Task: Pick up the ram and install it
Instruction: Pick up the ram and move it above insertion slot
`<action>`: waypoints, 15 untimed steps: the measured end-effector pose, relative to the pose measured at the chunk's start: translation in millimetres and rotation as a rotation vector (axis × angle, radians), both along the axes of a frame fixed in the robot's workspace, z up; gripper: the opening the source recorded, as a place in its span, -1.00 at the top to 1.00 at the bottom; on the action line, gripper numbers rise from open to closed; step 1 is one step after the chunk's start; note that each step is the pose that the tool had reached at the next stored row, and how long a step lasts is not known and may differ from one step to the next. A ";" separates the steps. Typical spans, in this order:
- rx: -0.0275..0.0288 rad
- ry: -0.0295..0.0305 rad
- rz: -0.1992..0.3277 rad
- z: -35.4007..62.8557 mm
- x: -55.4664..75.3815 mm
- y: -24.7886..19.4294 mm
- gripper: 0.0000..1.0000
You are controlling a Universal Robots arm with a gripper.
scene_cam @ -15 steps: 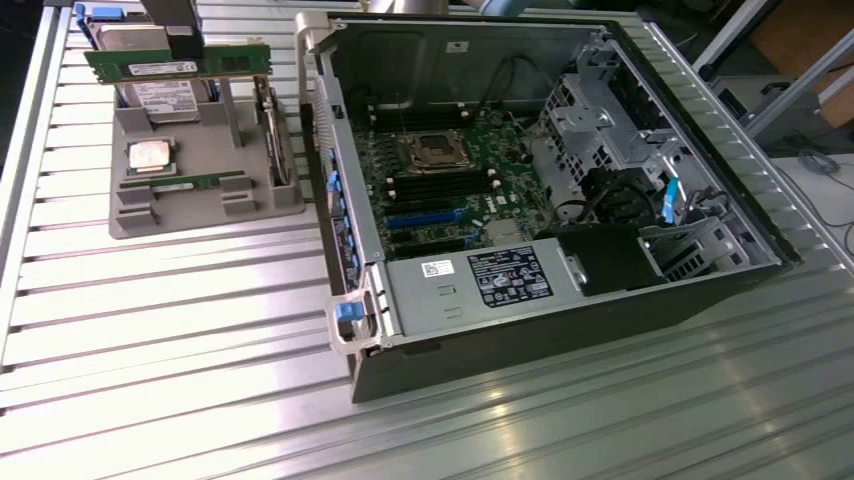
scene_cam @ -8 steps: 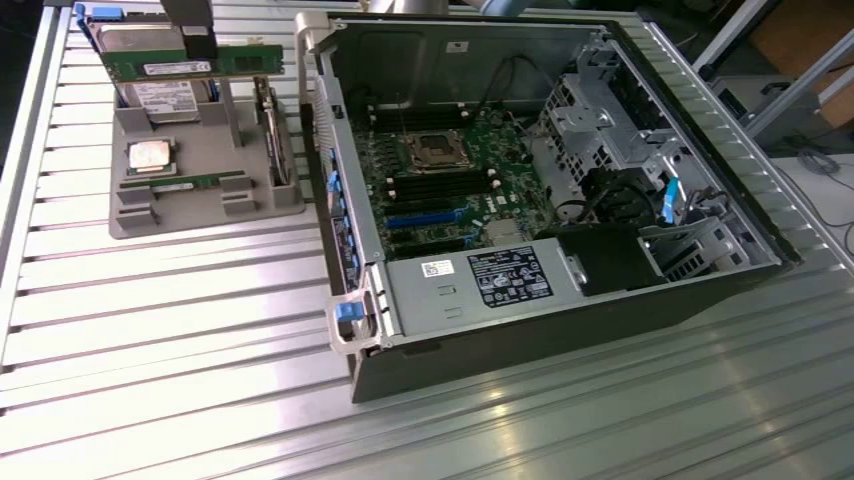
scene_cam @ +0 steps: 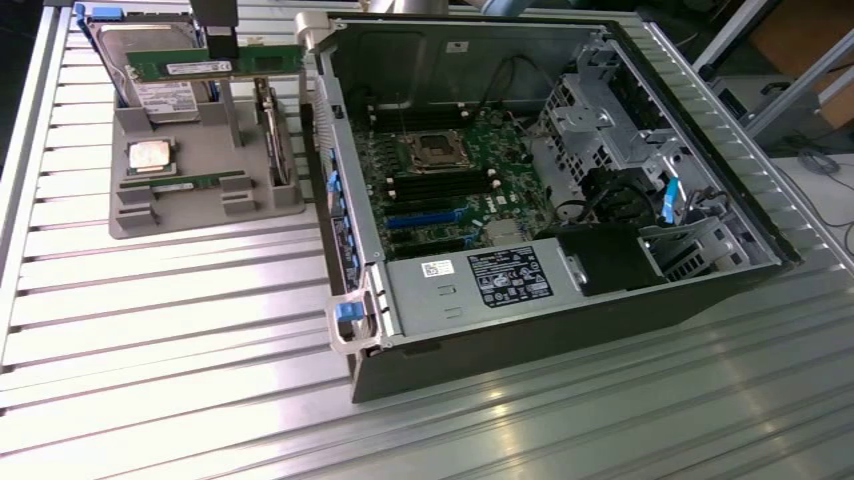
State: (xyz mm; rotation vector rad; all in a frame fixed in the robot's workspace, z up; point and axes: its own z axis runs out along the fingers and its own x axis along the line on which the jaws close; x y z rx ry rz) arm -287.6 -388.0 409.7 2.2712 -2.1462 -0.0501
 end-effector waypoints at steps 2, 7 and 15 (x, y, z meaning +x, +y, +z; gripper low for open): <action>-0.0001 0.0001 0.000 0.1 2.6 0.0 0.76; 0.0000 0.0000 0.000 0.0 8.1 0.0 0.76; 0.0000 0.0000 0.000 0.0 18.4 0.0 0.76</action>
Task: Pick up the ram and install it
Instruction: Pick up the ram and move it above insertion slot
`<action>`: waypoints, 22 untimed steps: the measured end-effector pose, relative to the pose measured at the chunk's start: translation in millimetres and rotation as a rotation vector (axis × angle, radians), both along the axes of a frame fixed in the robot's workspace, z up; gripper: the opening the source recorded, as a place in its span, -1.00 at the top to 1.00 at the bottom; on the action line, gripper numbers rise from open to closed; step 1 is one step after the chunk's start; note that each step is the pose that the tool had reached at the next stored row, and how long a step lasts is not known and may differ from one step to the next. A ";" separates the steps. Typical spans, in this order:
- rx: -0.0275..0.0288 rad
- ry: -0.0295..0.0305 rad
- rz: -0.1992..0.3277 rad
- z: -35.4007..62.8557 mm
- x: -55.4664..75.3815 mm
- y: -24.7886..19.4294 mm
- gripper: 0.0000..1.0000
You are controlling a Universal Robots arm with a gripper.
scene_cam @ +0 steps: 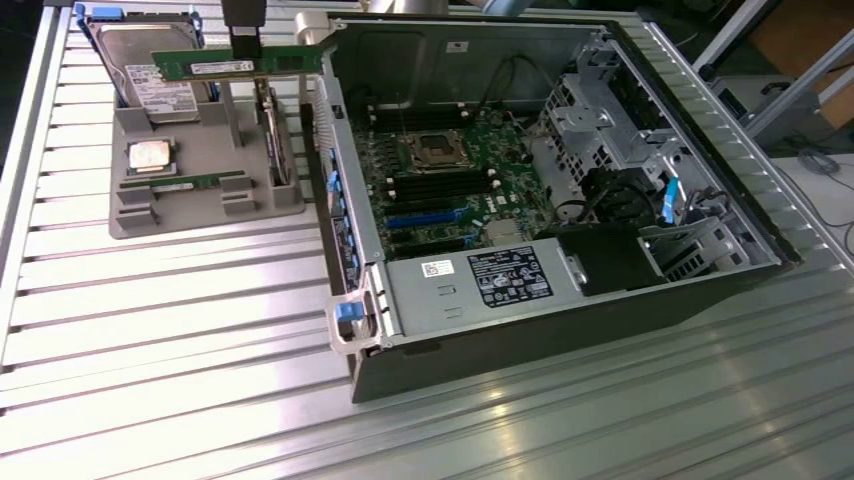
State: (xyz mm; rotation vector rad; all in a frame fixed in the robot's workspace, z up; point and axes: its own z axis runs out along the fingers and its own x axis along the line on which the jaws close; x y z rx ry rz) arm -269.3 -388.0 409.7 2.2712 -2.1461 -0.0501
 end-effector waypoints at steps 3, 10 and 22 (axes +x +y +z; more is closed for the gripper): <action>0.0000 0.0000 0.000 0.0 3.1 0.0 0.76; 0.0000 0.0000 0.000 0.0 13.7 0.0 0.76; 0.0000 0.0000 0.000 0.0 28.7 0.0 0.76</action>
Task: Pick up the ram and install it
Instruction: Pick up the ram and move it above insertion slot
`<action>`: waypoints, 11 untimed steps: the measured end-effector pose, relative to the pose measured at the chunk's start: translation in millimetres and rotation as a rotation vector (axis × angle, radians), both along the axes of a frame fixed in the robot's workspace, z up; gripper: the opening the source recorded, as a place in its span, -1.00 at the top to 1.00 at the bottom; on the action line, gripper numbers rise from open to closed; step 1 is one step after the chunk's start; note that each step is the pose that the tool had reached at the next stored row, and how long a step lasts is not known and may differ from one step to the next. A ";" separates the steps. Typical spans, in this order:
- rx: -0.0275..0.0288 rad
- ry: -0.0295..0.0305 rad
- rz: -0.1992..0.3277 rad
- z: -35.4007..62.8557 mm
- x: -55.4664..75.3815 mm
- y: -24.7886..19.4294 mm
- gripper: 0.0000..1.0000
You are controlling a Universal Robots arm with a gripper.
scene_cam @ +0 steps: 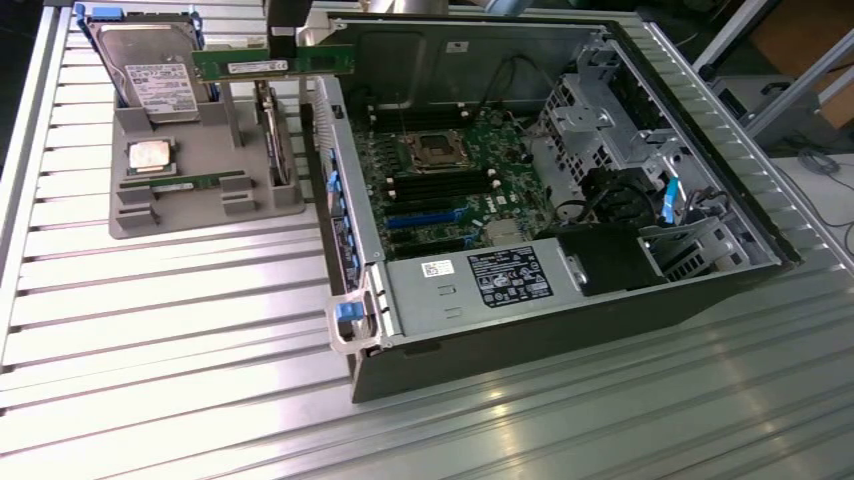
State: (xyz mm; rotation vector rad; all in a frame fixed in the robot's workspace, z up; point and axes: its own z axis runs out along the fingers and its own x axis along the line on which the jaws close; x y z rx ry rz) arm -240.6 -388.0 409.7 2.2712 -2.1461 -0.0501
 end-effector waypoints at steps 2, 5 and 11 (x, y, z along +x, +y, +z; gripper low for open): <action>0.0000 0.0000 0.000 0.0 4.7 0.0 0.76; 0.0000 0.0000 0.000 0.0 8.9 0.0 0.76; 0.0000 0.0000 0.000 0.0 17.2 0.0 0.76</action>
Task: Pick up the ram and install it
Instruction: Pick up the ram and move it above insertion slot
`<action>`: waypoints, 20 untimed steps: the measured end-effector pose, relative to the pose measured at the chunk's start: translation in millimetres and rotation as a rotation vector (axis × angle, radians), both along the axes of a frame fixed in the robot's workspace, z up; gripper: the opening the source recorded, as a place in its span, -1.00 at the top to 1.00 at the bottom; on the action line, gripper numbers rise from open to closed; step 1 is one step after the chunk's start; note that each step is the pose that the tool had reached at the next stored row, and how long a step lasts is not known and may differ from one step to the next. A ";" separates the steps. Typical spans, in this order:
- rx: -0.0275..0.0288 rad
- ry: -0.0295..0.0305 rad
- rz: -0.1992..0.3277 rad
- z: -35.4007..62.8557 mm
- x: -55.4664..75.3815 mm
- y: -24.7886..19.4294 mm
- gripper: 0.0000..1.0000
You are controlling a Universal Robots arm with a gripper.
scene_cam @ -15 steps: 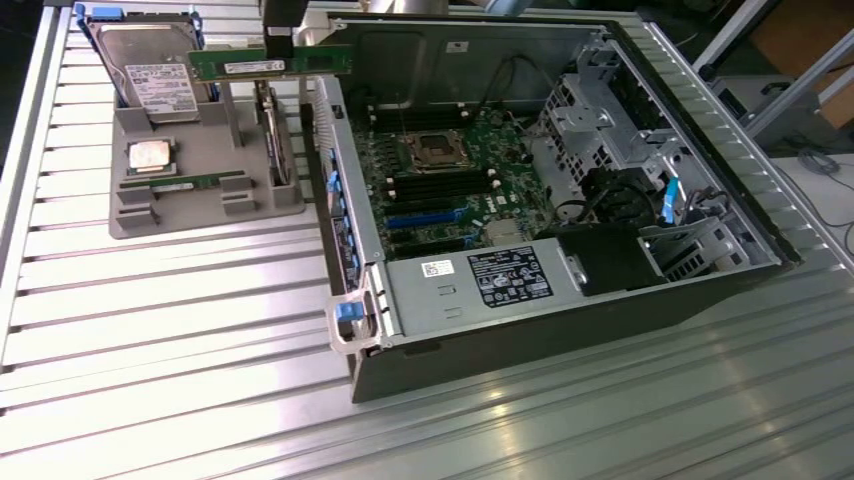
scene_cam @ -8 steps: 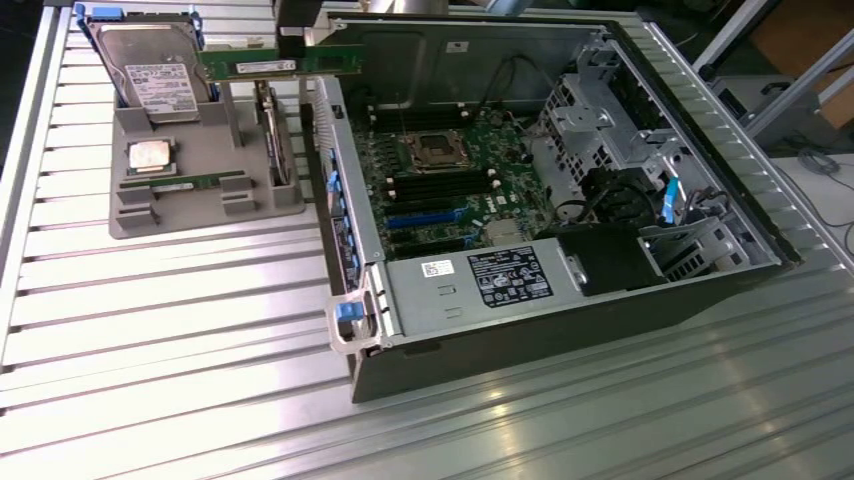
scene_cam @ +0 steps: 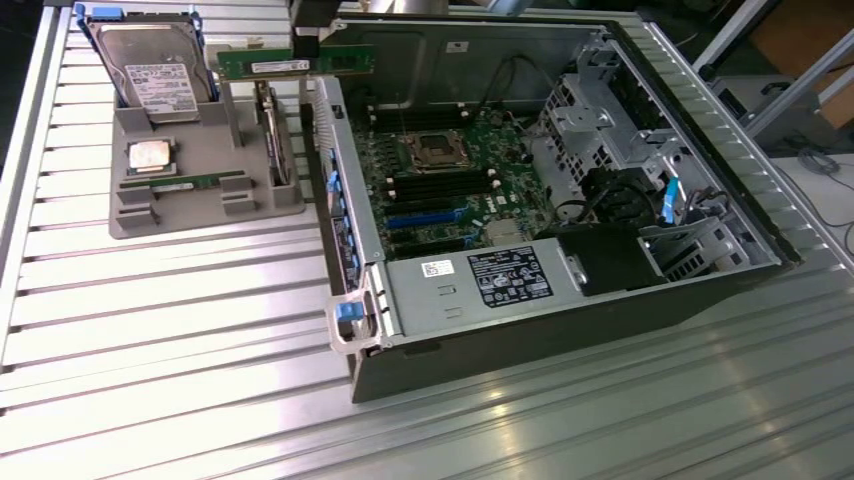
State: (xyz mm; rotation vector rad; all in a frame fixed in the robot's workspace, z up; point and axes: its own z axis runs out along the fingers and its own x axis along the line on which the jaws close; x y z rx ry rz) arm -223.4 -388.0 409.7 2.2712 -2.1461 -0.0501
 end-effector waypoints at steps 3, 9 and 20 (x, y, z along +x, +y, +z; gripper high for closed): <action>0.0001 0.0000 0.000 0.0 4.8 0.0 0.76; 0.0000 -0.0001 0.000 0.0 12.0 0.0 0.76; 0.0000 0.0000 0.000 0.0 29.5 0.0 0.76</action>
